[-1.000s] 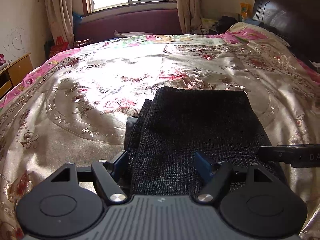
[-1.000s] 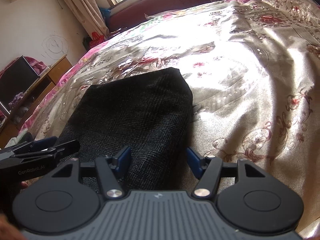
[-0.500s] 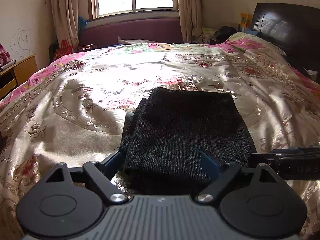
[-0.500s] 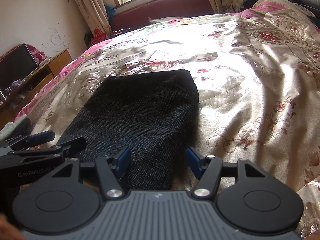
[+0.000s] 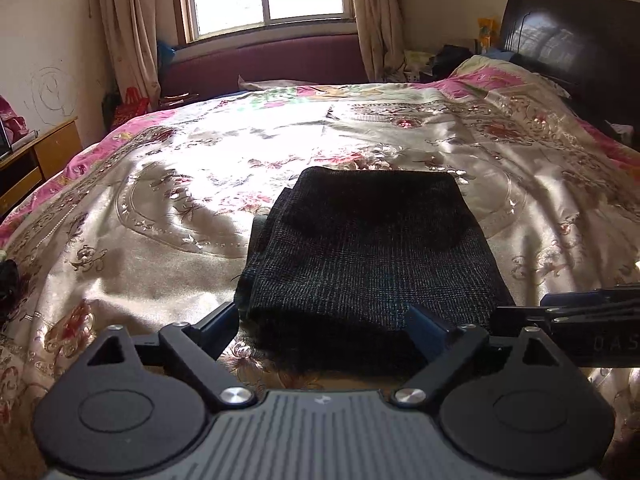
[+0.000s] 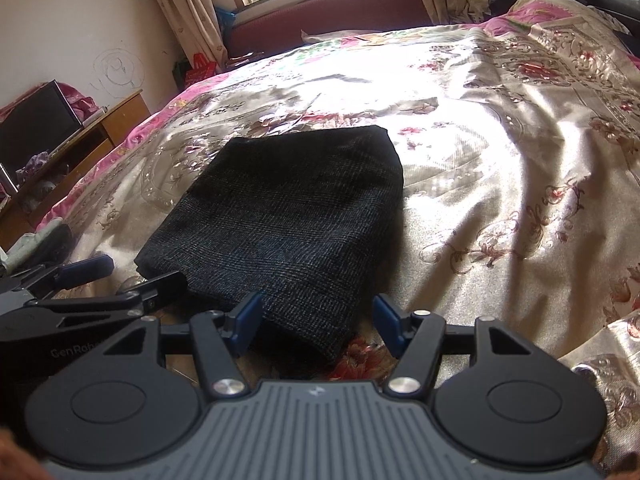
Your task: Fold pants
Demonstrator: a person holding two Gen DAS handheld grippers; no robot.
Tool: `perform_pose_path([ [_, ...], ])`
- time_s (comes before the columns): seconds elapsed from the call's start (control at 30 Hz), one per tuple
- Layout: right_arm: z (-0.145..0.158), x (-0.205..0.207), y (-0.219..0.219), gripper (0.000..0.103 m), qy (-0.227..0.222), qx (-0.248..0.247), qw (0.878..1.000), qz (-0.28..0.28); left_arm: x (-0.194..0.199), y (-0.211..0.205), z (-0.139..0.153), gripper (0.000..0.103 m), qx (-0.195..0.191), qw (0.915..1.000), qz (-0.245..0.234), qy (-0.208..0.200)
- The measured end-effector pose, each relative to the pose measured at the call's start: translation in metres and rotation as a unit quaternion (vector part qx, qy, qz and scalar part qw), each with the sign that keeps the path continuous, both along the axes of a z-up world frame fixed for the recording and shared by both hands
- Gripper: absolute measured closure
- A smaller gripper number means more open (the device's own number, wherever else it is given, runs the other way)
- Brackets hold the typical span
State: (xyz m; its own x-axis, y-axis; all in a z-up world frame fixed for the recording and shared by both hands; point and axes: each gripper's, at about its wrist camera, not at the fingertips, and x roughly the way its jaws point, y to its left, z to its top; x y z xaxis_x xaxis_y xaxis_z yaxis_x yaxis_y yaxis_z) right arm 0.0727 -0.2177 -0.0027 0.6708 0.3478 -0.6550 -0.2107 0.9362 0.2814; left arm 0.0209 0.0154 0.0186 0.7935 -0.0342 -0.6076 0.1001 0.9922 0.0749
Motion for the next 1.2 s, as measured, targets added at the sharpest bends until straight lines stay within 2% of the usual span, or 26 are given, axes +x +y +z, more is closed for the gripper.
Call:
perform_pose_path([
  [0.13, -0.001, -0.003, 0.001, 0.040, 0.002, 0.000, 1.000, 0.002, -0.005, -0.003, 0.000, 0.000, 0.009, 1.0000, 0.000, -0.001],
  [1.2, -0.005, -0.009, 0.004, 0.040, 0.014, -0.002, 1.000, 0.011, -0.016, 0.003, -0.004, 0.000, -0.002, 0.9998, 0.017, 0.013],
])
